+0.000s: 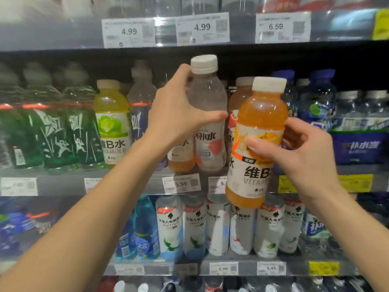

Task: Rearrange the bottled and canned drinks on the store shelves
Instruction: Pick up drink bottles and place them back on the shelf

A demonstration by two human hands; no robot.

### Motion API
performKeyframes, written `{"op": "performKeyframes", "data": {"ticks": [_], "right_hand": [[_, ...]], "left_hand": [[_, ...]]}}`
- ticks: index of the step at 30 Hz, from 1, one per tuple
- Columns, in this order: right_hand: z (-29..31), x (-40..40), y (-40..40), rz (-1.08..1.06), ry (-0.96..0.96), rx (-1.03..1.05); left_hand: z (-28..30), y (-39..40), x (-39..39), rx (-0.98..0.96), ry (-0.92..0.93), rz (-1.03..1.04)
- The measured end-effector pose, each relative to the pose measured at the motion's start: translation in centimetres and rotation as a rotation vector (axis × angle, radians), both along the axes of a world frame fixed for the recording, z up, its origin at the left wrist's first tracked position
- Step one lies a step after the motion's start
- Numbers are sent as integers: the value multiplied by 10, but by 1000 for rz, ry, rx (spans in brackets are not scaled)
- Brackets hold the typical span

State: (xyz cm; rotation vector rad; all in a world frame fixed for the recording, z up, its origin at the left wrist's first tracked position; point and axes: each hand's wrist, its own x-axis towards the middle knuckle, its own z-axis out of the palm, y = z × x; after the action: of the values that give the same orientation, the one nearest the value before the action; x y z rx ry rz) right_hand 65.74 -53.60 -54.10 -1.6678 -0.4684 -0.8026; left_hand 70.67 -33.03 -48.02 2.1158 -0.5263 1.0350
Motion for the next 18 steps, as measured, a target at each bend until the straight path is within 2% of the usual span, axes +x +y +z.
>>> {"op": "performKeyframes", "data": {"ticks": [10, 18], "right_hand": [[0, 3, 2, -54, -29, -31], [15, 9, 14, -97, -76, -18]], "left_hand": [[-22, 25, -50, -299, -171, -210], [-35, 59, -92, -403, -117, -359]]}}
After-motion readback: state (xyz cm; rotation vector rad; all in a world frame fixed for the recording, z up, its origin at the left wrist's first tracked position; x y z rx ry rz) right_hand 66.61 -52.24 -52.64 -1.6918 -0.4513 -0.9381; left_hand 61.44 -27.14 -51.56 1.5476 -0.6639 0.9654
